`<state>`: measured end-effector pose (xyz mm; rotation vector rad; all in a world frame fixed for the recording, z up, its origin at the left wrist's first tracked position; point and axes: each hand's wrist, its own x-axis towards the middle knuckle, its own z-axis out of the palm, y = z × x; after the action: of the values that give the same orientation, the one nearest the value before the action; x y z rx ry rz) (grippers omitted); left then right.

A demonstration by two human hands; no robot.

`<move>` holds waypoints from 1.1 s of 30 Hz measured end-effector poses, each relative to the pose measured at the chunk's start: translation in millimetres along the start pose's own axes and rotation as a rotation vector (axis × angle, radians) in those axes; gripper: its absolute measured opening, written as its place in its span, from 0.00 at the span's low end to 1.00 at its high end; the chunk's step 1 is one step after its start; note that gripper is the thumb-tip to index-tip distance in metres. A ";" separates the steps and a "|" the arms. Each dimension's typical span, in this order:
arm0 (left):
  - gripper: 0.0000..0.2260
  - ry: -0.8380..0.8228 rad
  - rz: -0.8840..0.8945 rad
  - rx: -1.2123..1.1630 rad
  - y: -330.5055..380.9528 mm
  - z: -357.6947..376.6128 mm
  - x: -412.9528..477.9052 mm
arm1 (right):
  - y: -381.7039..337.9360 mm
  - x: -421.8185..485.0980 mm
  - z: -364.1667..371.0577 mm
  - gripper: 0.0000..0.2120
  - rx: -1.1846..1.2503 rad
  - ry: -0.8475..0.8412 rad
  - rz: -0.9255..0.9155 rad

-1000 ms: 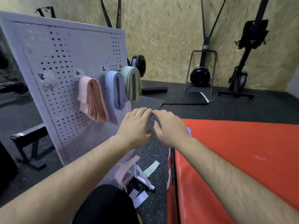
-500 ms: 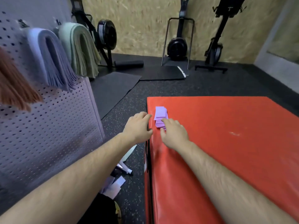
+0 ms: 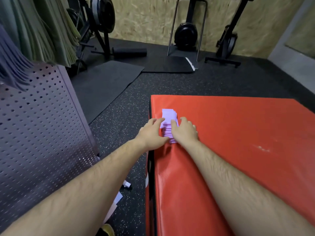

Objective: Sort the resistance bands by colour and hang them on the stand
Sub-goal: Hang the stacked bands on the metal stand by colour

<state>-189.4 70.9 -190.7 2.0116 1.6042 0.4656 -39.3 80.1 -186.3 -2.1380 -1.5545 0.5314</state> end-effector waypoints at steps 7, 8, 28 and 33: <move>0.12 -0.041 -0.021 -0.251 16.4 8.5 29.9 | -21.3 45.3 -2.5 0.20 0.107 -0.139 0.144; 0.09 -0.027 -0.011 -0.263 15.9 10.0 30.7 | -23.0 47.7 -3.6 0.16 0.131 -0.158 0.169; 0.10 0.191 0.086 -0.957 60.2 -41.9 -27.7 | -34.6 -61.6 -48.5 0.12 0.381 0.179 -0.313; 0.13 0.127 0.178 -1.015 78.7 -77.8 -68.6 | -46.0 -89.2 -87.2 0.12 0.438 0.218 -0.331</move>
<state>-187.4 5.9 -77.9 1.3300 0.9130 1.1996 -54.0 -3.6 -84.0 -1.5226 -1.4675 0.4566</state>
